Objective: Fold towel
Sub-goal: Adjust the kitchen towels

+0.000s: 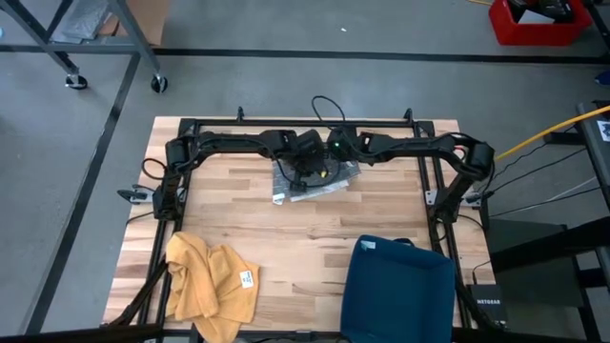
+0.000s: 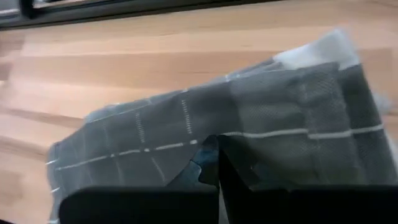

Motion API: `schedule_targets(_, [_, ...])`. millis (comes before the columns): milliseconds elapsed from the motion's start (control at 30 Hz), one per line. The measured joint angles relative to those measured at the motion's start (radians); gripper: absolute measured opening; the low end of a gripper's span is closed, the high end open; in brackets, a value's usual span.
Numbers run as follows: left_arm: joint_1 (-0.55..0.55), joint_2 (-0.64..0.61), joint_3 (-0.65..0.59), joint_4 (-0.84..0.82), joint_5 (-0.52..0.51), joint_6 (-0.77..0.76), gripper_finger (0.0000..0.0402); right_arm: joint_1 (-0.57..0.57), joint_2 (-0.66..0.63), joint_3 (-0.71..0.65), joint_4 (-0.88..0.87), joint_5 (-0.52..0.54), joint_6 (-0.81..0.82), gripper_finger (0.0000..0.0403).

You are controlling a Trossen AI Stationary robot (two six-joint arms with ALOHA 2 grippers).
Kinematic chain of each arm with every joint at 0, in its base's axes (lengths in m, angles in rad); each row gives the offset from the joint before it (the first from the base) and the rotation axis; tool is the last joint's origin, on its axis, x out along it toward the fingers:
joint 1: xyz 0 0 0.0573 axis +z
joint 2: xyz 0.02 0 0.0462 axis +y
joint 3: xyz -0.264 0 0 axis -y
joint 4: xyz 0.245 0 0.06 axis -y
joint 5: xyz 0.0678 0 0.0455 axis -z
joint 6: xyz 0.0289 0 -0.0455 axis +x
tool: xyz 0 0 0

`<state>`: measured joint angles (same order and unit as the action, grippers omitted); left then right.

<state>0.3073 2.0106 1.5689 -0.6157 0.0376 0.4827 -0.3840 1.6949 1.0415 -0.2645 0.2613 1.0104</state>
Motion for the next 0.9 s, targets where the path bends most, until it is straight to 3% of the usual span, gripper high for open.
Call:
schedule_targets(533, [-0.047, -0.006, -0.213, 0.076, -0.007, 0.023, 0.0, -0.081, 0.042, 0.0, -0.004, -0.003, 0.016, 0.0005])
schedule_targets(900, [-0.048, -0.007, -0.273, 0.108, -0.002, 0.011, 0.0, -0.1, 0.048, 0.0, -0.181, 0.005, 0.04, 0.0005])
